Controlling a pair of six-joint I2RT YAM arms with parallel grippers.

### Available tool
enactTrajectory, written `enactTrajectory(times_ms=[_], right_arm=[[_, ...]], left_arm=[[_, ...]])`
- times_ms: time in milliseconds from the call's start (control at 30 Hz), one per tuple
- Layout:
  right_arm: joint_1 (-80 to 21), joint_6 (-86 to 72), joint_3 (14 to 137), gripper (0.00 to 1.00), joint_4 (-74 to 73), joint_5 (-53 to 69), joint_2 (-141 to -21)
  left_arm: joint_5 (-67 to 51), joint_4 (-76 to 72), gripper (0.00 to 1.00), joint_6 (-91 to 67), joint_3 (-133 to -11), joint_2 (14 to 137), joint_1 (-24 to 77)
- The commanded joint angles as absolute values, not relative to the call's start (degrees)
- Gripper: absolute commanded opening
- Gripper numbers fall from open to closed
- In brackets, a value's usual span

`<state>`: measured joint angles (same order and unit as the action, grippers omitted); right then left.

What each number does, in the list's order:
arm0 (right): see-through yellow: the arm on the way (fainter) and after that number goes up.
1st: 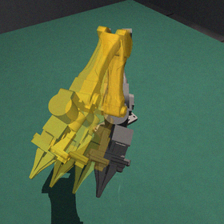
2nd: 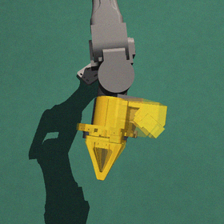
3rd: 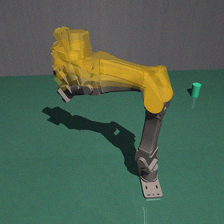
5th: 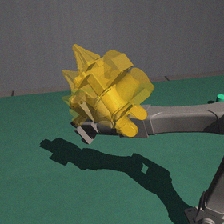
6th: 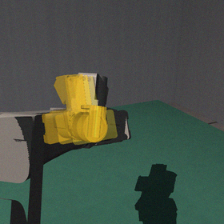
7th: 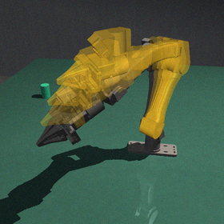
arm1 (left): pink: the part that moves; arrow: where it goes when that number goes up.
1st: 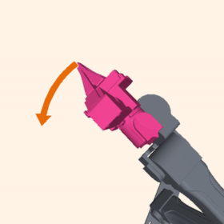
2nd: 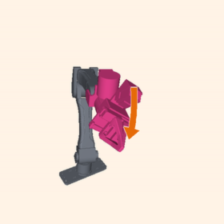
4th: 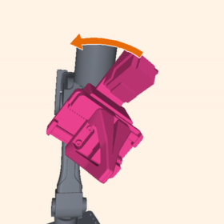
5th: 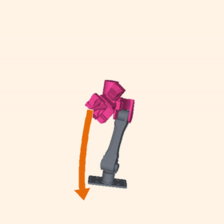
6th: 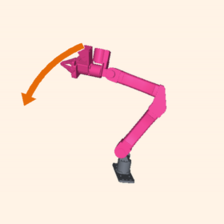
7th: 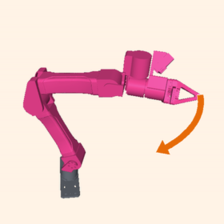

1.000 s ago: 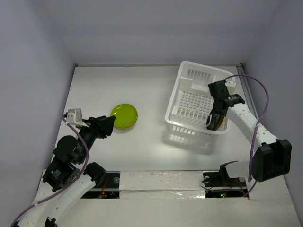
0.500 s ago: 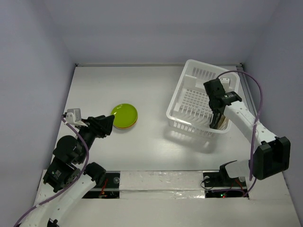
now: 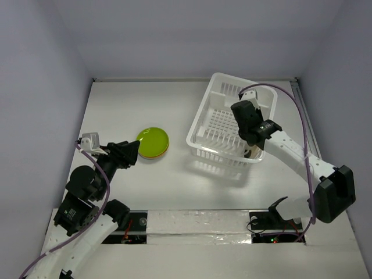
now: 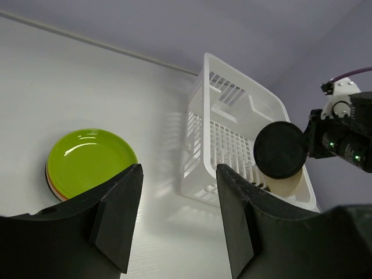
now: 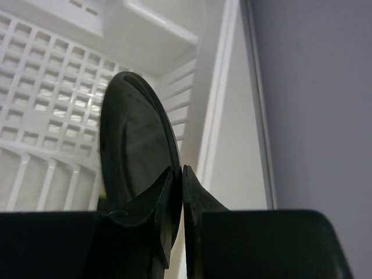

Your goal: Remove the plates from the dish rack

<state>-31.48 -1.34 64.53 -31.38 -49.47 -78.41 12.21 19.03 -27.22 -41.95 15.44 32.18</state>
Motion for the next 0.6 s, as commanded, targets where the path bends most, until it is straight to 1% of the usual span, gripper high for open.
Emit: enactTrajectory(times_ms=[0, 167, 267, 367, 400, 467, 567], right_arm=[[-31.73, 0.00, 66.96, 0.00, -27.41, -56.95, -72.52], [-32.34, -7.01, 72.94, 0.00, -31.46, -54.77, -66.54], [-32.87, -12.20, 76.55, 0.00, -32.87, -43.73, -64.25], [-35.49, -17.12, 76.56, 0.00, -29.37, -36.15, -64.07], [-36.20, -18.18, 76.20, 0.00, -26.14, -31.25, -64.33], [-37.70, -21.16, 75.50, 0.00, -22.69, -25.52, -66.44], [-41.04, -24.07, 76.81, 0.00, -18.20, -21.81, -72.84]], left_arm=[[11.34, 16.00, 0.50, -26.54, -41.40, 16.96, 31.29], [10.81, 15.73, 0.50, -26.46, -41.40, 17.23, 30.24], [10.72, 15.56, 0.50, -26.46, -41.40, 17.31, 30.23], [10.72, 15.64, 0.49, -26.46, -41.40, 16.96, 29.18], [10.90, 15.56, 0.49, -26.46, -41.40, 16.61, 29.18], [11.25, 15.56, 0.49, -26.54, -41.40, 16.26, 29.18], [12.30, 15.82, 0.48, -26.80, -41.40, 15.47, 28.65]])
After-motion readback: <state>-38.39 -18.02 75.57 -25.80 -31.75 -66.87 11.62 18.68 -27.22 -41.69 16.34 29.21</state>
